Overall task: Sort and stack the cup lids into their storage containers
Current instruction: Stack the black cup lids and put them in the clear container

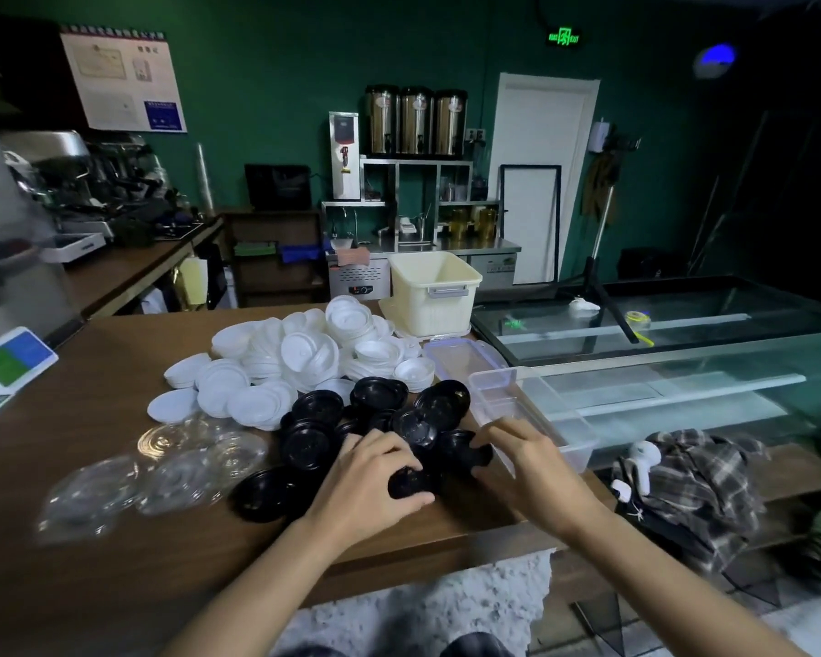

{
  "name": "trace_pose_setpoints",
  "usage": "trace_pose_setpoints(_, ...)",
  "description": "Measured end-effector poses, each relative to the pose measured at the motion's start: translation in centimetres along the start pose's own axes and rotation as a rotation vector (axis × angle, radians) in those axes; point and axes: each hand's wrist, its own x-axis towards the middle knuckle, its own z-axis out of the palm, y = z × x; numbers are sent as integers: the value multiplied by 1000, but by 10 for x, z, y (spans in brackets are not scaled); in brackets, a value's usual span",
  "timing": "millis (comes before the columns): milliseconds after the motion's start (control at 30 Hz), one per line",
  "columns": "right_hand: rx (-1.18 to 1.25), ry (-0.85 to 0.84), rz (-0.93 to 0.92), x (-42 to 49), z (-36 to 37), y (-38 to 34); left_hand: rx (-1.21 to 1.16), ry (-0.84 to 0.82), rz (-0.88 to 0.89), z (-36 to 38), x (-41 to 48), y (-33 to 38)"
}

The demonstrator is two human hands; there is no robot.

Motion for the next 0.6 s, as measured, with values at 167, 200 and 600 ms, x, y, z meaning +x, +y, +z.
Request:
trace_pose_setpoints(167, 177, -35, -3, 8, 50, -13, 35, 9, 36, 11, -21, -21)
trace_pose_setpoints(200, 189, -46, 1, 9, 57, -14, 41, 21, 49, 13, -22, -24)
trace_pose_setpoints(600, 287, 20, -158, 31, 91, -14, -102, -27, -24, -4, -8, -42)
